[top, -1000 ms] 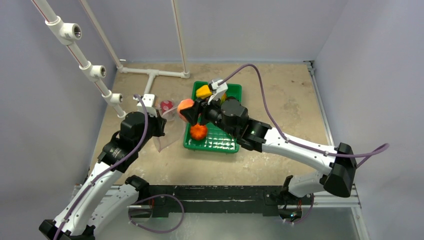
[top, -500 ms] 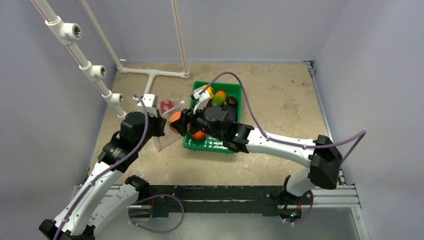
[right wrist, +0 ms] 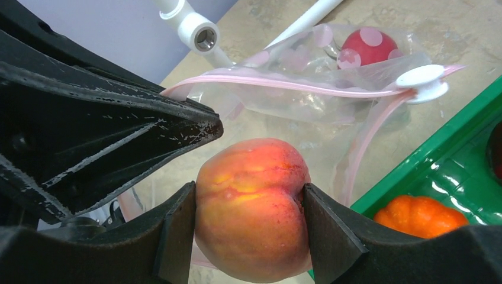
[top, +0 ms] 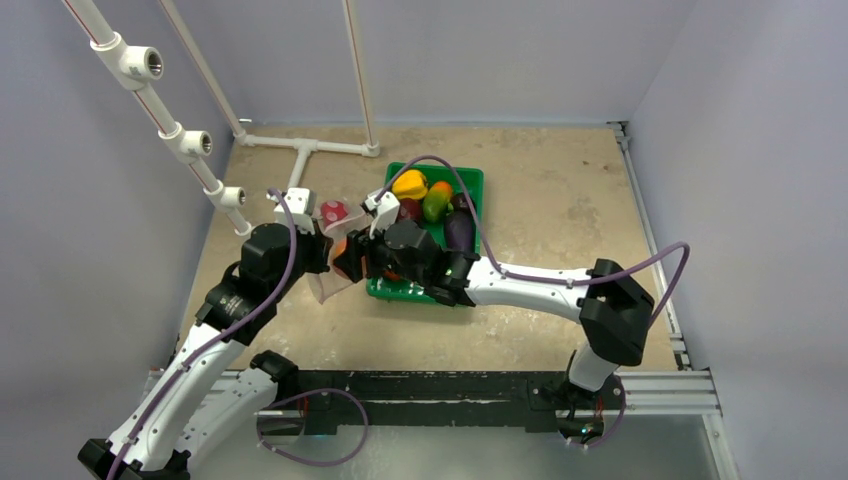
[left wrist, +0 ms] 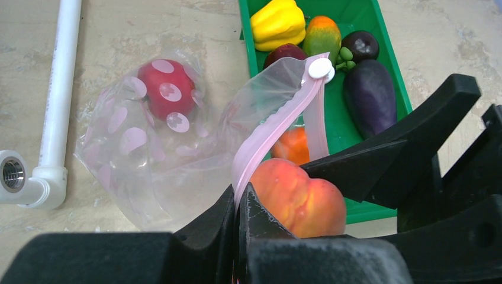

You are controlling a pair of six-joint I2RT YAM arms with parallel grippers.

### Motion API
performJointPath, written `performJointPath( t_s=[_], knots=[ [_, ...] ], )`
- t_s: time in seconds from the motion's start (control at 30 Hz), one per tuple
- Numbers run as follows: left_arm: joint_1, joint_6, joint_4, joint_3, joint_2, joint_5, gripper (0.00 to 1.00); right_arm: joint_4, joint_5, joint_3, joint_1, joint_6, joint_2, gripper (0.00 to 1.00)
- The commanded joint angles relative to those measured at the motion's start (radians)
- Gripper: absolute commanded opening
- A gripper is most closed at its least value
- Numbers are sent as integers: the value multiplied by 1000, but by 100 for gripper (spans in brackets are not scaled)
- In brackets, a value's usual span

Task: Place the food in the zip-top bag and seal the zipper
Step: Place the fake fruit in the zipper food storage bag.

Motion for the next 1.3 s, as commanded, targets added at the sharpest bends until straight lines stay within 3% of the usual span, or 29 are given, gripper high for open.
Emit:
performJointPath(
  t_s=[0.0, 0.2, 0.3, 0.67, 1.27],
  knots=[
    [3, 3, 31, 0, -2, 6, 0, 61, 1, 58, 9, 11, 15, 60],
    [2, 4, 31, 1, -1, 6, 0, 59, 2, 80, 10, 19, 49, 85],
    [3, 4, 30, 1, -1, 6, 0, 54, 8, 90, 10, 20, 56, 91],
    [3, 5, 29, 1, -2, 3, 0, 36, 53, 35, 11, 32, -46, 93],
    [2, 5, 29, 0, 4, 5, 0, -120, 264, -141, 6, 77, -324, 97]
  ],
)
